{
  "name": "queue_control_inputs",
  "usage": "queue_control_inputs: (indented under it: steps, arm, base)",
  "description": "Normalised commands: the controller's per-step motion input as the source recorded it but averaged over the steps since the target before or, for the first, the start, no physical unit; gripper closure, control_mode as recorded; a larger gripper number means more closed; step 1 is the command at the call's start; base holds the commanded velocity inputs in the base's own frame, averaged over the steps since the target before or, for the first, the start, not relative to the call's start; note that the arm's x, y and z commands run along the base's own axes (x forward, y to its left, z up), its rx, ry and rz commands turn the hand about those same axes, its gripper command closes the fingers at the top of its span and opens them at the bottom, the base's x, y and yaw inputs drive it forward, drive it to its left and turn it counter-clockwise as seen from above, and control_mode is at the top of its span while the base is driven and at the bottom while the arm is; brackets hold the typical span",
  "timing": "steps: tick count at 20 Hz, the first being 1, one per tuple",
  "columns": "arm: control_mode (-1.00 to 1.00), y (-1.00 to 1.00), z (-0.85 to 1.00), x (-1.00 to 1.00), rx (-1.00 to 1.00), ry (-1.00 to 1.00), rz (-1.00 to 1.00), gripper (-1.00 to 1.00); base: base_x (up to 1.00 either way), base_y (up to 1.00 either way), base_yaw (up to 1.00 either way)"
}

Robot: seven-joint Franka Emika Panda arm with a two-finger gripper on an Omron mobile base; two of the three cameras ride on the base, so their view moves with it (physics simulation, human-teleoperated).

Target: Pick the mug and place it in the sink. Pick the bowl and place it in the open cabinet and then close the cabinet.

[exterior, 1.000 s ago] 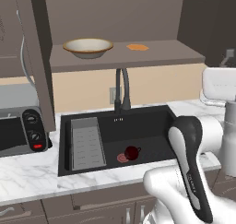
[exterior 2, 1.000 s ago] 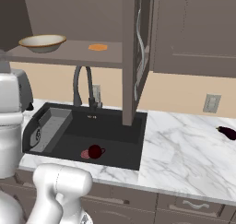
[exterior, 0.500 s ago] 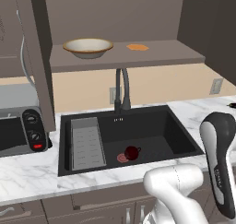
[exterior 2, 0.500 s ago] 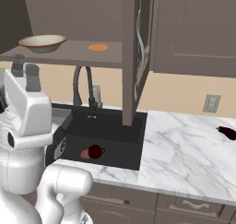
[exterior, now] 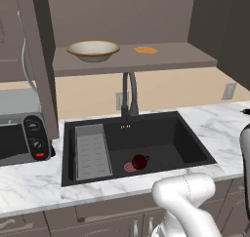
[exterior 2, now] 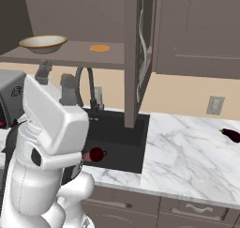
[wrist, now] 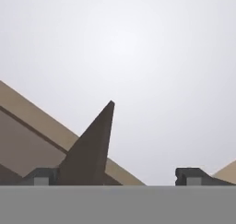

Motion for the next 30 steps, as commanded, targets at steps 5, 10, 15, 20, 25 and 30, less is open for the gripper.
queue_control_inputs:
  steps: [5, 10, 15, 20, 25, 30]
  arm:
    - [-1.0, -0.38, 0.0, -0.02, 0.13, 0.32, 0.1, -1.0]
    - [-1.0, -0.5, 0.0, -0.02, 0.18, 0.43, 0.13, -1.0]
    - [-1.0, -0.56, -0.1, -0.11, 0.16, 0.34, 0.14, -1.0]
    - [-1.0, -0.36, -0.29, 0.0, 0.07, 0.29, 0.16, -1.0]
    - [-1.0, -0.23, -0.35, 0.02, 0.01, 0.27, 0.2, -1.0]
    - [-1.0, -0.14, -0.21, 0.17, 0.0, 0.29, 0.14, -1.0]
  base:
    - [0.0, 0.0, 0.0]
    - [0.0, 0.0, 0.0]
    - [0.0, 0.0, 0.0]
    - [0.0, 0.0, 0.0]
    - [0.0, 0.0, 0.0]
    - [0.0, 0.0, 0.0]
